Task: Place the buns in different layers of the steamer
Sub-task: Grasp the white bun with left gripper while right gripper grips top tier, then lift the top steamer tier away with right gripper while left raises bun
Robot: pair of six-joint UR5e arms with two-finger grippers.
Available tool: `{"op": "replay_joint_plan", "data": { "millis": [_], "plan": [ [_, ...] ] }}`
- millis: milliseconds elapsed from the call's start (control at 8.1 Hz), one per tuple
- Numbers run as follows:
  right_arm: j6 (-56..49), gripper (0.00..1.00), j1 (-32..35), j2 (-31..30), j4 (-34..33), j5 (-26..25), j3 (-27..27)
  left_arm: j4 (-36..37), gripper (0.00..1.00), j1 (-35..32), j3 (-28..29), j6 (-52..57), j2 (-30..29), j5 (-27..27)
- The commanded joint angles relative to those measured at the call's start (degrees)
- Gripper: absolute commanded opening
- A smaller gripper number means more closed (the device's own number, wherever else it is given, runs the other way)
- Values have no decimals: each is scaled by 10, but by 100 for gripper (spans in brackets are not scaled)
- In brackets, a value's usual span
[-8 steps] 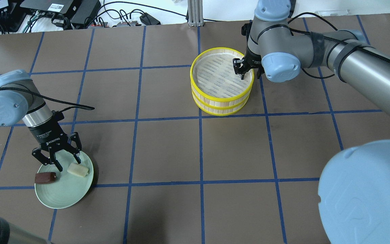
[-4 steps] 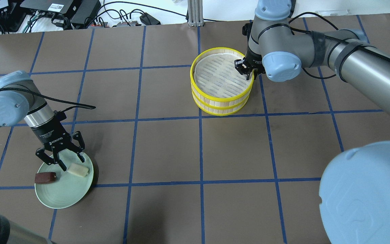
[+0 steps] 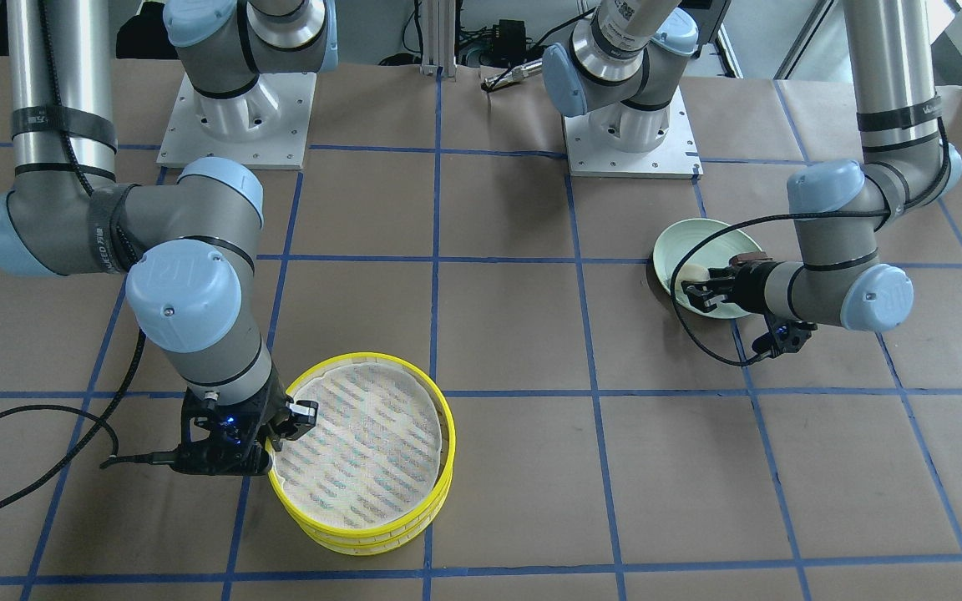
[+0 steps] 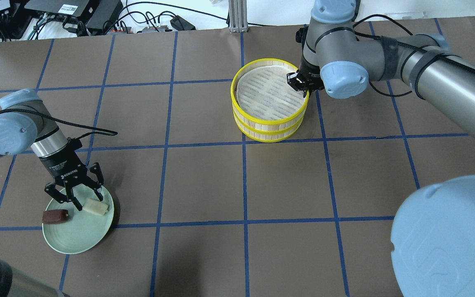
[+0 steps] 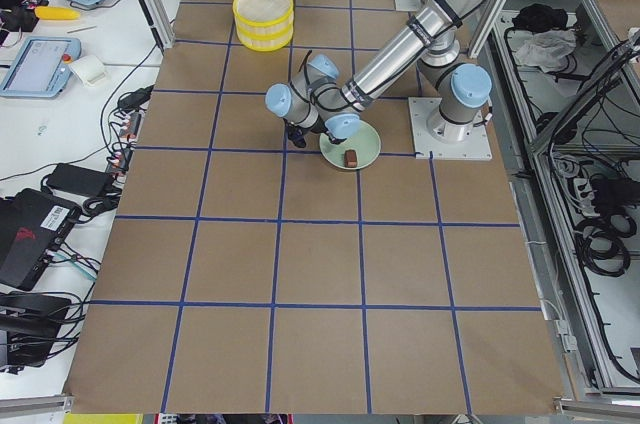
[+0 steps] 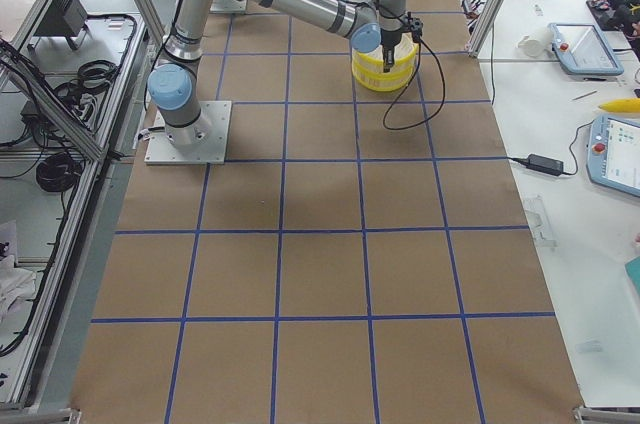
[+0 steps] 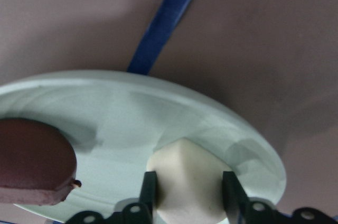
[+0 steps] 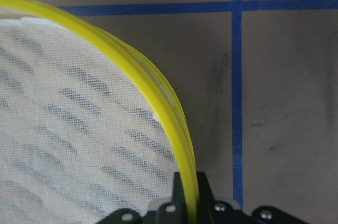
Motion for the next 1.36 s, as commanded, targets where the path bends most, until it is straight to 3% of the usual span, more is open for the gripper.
{"op": "replay_joint_plan", "data": {
  "millis": [0,247,371,494,618,865,1112,1235],
  "plan": [
    [-5,0,-1,-16,15,-11,-6,0,0,0,5,-1,-1,2],
    [-7,0,-23,-69,66,13,-14,-1,0,-3,19,-7,14,-5],
    [-15,0,-56,-101,77,55,-15,-6,0,-8,35,-27,28,-7],
    [-70,0,-94,-119,121,56,-15,-15,0,-15,59,-37,47,-11],
    [-124,0,-122,-139,139,48,-17,-31,0,-35,100,-45,59,-37],
    [-197,0,-163,-172,233,-15,-47,-23,0,-115,178,-74,73,-46],
    [-255,0,-210,-169,256,-26,-49,62,0,-187,194,-92,70,-70],
    [-264,0,-215,-164,253,-27,-50,90,0,-204,194,-108,67,-129]
  ]
}}
